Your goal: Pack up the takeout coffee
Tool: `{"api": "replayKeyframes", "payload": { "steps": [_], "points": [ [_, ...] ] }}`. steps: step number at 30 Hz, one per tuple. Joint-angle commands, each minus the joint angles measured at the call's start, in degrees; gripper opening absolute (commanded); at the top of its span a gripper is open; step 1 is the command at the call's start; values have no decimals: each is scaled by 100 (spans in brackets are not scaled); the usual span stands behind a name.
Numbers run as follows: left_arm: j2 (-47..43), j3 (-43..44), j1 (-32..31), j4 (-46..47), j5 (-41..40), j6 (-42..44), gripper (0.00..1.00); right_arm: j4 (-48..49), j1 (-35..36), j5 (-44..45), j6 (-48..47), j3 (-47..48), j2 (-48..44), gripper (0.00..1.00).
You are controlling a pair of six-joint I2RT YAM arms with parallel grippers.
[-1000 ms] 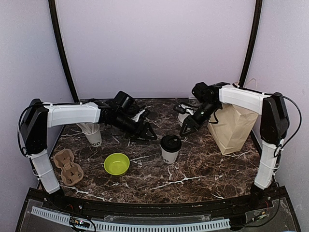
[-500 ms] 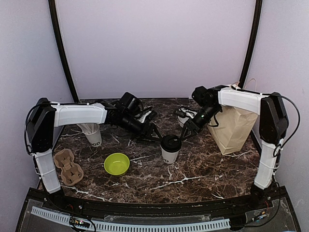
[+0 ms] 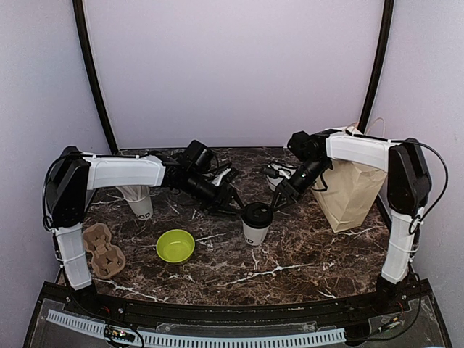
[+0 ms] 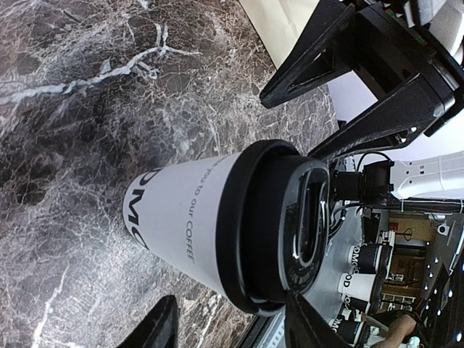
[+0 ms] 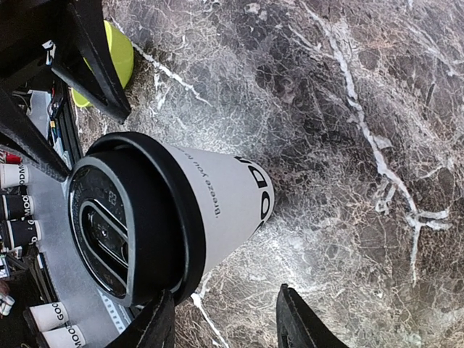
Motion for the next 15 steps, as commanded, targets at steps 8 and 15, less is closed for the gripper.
{"api": "replayKeyframes", "payload": {
  "steps": [8,15],
  "points": [
    [403,202,-23,-615,-295,370,50,-116,100,-160,-70,-1,384,48],
    [511,13,-13,-832,-554,540,48,-83,109,-28,-67,-36,493,48]
  ]
}}
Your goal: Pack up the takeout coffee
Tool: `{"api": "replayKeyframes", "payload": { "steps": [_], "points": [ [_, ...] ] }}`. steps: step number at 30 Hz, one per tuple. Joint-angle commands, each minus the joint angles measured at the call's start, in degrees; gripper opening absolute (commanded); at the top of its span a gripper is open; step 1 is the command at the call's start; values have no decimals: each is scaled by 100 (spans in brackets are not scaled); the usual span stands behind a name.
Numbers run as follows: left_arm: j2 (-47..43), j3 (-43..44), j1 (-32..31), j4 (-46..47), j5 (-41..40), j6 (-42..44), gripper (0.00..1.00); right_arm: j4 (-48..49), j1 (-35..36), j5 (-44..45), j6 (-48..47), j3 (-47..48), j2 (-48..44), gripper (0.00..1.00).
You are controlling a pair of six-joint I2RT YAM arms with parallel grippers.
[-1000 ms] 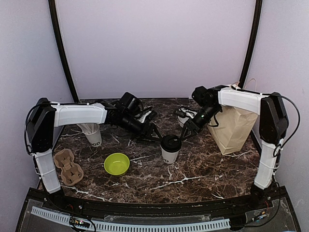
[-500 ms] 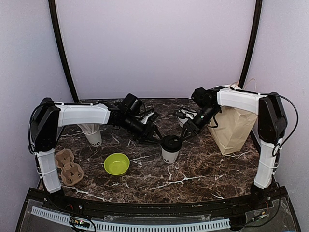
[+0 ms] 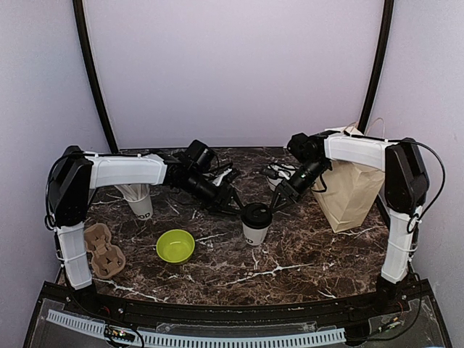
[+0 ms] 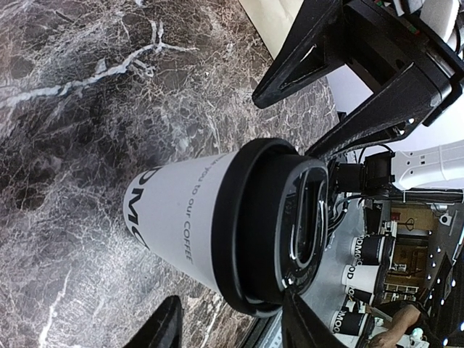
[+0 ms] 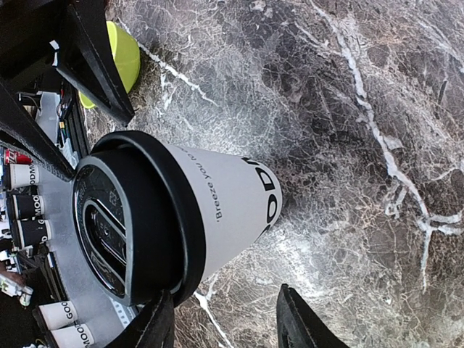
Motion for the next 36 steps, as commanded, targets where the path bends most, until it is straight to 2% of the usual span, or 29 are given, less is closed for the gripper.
{"api": "replayKeyframes", "payload": {
  "steps": [1,13,19,23,27,31,36],
  "points": [
    [419,-206,-52,-588,-607,216,47,-53,131,228,-46,-65,361,48],
    [801,-452,-10,-650,-574,102,39,35,211,631,179,-119,672,48],
    [722,-198,-6,-748,-551,299,39,-5,227,676,170,-38,616,47],
    [482,236,-6,-930,-646,526,44,-172,164,351,-64,207,400,46],
    [92,444,-1,-925,-450,646,51,-352,64,-93,-260,570,77,51],
    [-163,557,-8,-854,-164,601,56,-474,52,-254,-340,760,13,55],
    [-278,851,7,-1133,-205,697,60,-565,43,-220,-450,697,-69,57]
  ]
}}
